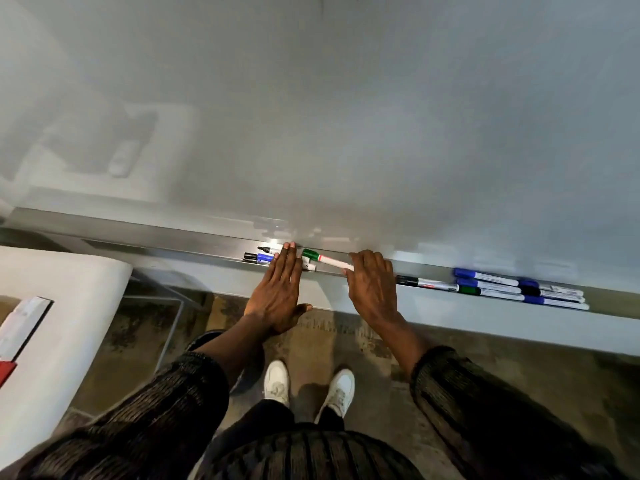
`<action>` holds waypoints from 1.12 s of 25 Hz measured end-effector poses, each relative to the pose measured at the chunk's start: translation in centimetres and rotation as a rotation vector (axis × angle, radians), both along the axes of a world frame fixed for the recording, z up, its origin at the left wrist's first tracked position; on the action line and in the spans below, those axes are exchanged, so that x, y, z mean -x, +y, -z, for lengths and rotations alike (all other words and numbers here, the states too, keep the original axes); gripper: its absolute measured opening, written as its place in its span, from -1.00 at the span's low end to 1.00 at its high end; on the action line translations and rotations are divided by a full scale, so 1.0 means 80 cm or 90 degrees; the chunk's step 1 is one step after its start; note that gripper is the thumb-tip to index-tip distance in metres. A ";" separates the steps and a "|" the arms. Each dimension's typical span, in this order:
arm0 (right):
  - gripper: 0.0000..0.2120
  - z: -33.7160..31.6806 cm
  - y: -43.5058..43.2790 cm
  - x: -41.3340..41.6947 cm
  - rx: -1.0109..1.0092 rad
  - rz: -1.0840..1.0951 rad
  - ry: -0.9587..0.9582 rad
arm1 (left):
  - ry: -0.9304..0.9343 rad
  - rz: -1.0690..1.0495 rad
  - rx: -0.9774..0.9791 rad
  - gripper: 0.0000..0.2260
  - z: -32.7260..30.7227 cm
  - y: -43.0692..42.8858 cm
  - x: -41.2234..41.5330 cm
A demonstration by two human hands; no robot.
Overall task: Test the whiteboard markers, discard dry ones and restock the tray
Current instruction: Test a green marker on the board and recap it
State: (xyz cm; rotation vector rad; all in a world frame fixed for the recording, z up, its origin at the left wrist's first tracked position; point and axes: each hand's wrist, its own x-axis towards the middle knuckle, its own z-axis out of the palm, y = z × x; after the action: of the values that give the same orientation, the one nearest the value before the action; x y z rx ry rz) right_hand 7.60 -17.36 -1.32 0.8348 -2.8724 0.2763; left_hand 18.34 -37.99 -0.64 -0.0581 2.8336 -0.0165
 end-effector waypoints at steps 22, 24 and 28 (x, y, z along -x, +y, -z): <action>-0.86 -0.022 -0.033 -0.020 0.315 0.110 -0.249 | 0.030 0.008 -0.104 -0.04 0.027 -0.028 0.000; -0.86 -0.045 -0.027 -0.037 0.429 0.126 -0.402 | 0.123 -0.058 -0.273 -0.14 0.018 -0.015 -0.001; -0.91 -0.075 -0.022 -0.070 0.571 0.164 -0.622 | 0.220 -0.279 -0.672 -0.52 -0.025 0.021 -0.012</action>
State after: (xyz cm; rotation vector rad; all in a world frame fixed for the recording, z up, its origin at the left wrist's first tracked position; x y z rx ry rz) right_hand 13.19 -19.11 4.71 0.1219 -2.9062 2.2063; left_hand 19.26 -36.29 1.39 -0.4648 2.6796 1.6626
